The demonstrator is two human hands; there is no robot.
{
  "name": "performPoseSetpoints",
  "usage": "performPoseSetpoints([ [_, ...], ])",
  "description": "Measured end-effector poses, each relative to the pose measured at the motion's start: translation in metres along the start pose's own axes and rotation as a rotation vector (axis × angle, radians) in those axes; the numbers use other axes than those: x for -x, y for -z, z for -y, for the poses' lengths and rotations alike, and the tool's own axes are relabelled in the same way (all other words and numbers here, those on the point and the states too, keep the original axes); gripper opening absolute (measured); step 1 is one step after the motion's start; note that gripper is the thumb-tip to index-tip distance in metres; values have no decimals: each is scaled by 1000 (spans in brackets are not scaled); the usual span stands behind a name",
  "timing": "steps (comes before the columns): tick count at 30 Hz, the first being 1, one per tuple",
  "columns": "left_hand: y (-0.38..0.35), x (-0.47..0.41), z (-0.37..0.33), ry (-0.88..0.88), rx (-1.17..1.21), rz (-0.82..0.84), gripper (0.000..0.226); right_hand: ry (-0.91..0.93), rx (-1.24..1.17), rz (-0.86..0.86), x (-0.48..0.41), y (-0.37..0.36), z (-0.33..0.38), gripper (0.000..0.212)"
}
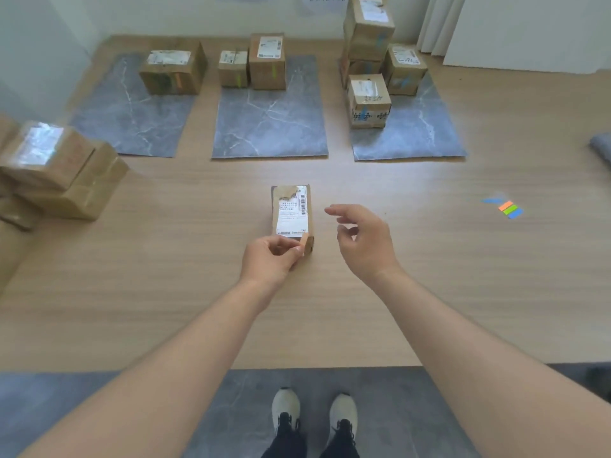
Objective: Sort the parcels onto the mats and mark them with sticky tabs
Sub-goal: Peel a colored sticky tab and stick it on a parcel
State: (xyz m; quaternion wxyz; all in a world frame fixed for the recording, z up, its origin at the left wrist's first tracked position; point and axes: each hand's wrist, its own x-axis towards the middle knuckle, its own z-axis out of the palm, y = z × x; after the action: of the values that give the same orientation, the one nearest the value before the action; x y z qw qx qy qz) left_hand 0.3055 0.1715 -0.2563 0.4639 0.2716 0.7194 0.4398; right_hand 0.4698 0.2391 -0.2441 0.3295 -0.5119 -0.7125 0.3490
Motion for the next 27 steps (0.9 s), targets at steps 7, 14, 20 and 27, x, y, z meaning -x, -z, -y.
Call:
performPoseSetpoints([
  [7,-12,-25,53,53,75,-55,12,194,439,397,-11,-51,-28,74],
  [14,-27,-51,74,92,222,-137,11,201,515,434,-30,-62,-36,82],
  [20,-35,-59,71,124,307,-163,8,203,506,448,-37,-62,-35,63],
  [27,-31,-65,73,131,257,-140,7,218,534,284,-38,-81,-42,34],
])
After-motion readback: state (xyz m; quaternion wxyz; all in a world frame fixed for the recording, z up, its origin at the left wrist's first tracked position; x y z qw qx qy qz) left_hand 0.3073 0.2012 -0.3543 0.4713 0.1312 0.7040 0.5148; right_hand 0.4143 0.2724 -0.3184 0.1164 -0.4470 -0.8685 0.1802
